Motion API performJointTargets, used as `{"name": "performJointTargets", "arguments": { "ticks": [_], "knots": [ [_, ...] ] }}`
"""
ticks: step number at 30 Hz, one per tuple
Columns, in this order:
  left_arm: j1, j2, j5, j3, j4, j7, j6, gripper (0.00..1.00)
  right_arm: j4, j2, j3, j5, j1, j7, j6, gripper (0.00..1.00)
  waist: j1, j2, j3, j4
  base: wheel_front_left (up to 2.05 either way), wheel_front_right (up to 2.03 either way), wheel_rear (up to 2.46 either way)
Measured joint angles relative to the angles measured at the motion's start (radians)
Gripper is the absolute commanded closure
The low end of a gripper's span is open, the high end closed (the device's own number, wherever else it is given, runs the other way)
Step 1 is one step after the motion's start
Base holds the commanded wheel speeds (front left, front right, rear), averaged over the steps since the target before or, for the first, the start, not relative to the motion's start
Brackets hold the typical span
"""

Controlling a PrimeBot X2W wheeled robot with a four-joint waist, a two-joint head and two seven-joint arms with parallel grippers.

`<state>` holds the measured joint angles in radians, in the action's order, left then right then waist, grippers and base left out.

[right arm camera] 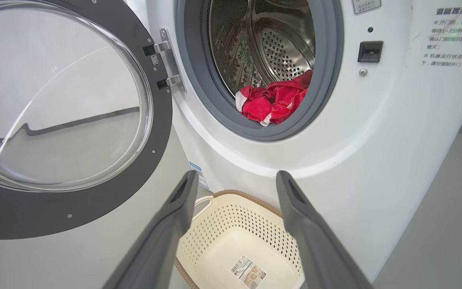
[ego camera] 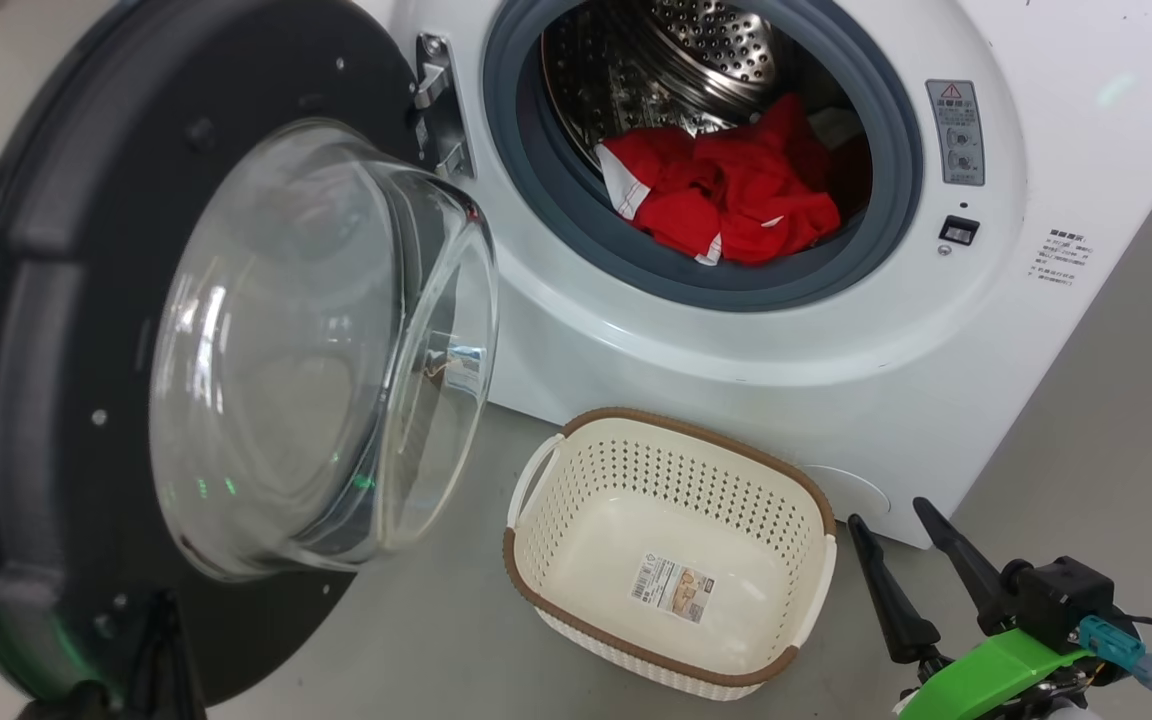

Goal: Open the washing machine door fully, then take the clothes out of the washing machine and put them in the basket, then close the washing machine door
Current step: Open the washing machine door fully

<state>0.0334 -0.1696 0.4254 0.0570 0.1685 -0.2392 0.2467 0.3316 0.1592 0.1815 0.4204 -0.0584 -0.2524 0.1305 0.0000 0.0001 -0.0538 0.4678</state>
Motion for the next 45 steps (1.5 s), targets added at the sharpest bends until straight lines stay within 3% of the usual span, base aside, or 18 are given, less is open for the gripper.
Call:
{"name": "performJointTargets", "arguments": {
  "ticks": [19, 45],
  "knots": [
    [-0.125, -0.036, 0.003, -0.200, 0.129, -0.009, 0.006, 1.00, -0.008, 0.014, -0.015, -0.008, -0.020, 0.000, 0.000, 0.00, 0.0000, 0.0000, -0.046, -0.026, 0.00, 0.00, 0.00],
    [-0.312, -0.091, -0.153, -0.422, 0.332, -0.010, -0.108, 1.00, -0.022, 0.026, -0.035, -0.017, -0.036, 0.000, 0.000, 0.00, 0.0000, 0.0000, -0.101, -0.062, 0.00, 0.00, 0.00]
  ]
}}
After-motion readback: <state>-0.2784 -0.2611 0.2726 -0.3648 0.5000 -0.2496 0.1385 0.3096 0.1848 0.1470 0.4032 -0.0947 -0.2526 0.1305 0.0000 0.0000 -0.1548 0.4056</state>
